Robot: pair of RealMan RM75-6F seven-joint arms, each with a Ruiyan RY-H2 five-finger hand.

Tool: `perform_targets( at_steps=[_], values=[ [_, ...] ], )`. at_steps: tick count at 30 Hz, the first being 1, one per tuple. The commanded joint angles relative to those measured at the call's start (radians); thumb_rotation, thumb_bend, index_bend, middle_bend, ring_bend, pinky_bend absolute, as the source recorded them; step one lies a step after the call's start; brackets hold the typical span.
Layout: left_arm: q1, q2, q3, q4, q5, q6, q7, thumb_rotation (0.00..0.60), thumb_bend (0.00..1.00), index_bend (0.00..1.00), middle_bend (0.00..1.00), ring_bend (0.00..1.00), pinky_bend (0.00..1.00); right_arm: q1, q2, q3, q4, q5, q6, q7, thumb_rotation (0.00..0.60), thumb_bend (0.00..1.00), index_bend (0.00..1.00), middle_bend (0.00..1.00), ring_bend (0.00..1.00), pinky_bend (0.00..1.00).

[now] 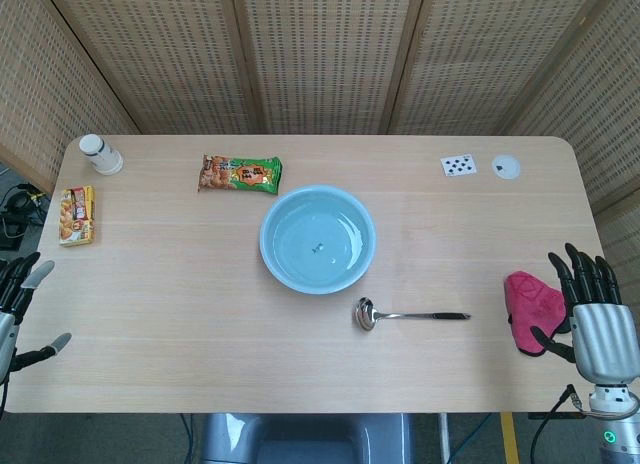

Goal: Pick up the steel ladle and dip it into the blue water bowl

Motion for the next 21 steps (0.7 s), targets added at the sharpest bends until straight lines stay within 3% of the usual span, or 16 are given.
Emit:
perform_targets(
  at_steps=[1,3,5,8,10,12,15,18,21],
  values=[
    [0.0,-0.001,0.0,0.001,0.0,-0.001,0.001,0.6,0.0,0.0,0.0,0.0,0.0,0.002,0.003,-0.004,-0.002,0.002,-0.01,-0.003,0.6,0.0,0.0,0.0,0.0,0.0],
    [-0.001,-0.002,0.0,0.001,0.0,-0.003,0.003,0.6,0.0,0.0,0.0,0.0,0.0,0.006,0.01,-0.009,-0.006,0.01,-0.03,-0.009,0.6,0.0,0.0,0.02,0.01,0.0],
    [-0.003,-0.003,-0.002,0.002,-0.002,-0.004,0.006,0.6,0.0,0.0,0.0,0.0,0.0,0.017,0.013,-0.009,-0.008,0.022,-0.056,-0.014,0.6,0.0,0.0,0.1,0.08,0.0],
    [-0.005,-0.007,-0.005,0.002,-0.013,-0.013,0.012,0.6,0.0,0.0,0.0,0.0,0.0,0.044,0.008,-0.008,0.004,0.033,-0.107,-0.02,0.6,0.0,0.0,0.37,0.38,0.01],
    [-0.008,-0.011,-0.008,0.003,-0.021,-0.021,0.019,0.6,0.0,0.0,0.0,0.0,0.0,0.072,0.003,-0.011,0.021,0.036,-0.159,-0.02,0.6,0.0,0.0,0.53,0.55,0.17],
    [-0.012,-0.017,-0.011,0.006,-0.032,-0.031,0.028,0.6,0.0,0.0,0.0,0.0,0.0,0.107,0.004,-0.013,0.032,0.041,-0.223,-0.015,0.6,0.0,0.0,0.69,0.72,0.55],
    [-0.019,-0.026,-0.015,0.011,-0.049,-0.051,0.045,0.6,0.0,0.0,0.0,0.0,0.0,0.172,0.008,-0.014,0.032,0.062,-0.348,0.017,0.6,0.0,0.03,0.82,0.86,0.86],
    [-0.026,-0.035,-0.019,0.017,-0.065,-0.069,0.059,0.6,0.0,0.0,0.0,0.0,0.0,0.237,0.004,-0.013,0.033,0.09,-0.473,0.06,0.6,0.0,0.09,0.89,0.92,0.98],
    [-0.033,-0.045,-0.025,0.022,-0.083,-0.087,0.074,0.6,0.0,0.0,0.0,0.0,0.0,0.301,-0.019,-0.006,0.054,0.131,-0.584,0.076,0.6,0.0,0.16,0.93,0.95,1.0]
  ],
)
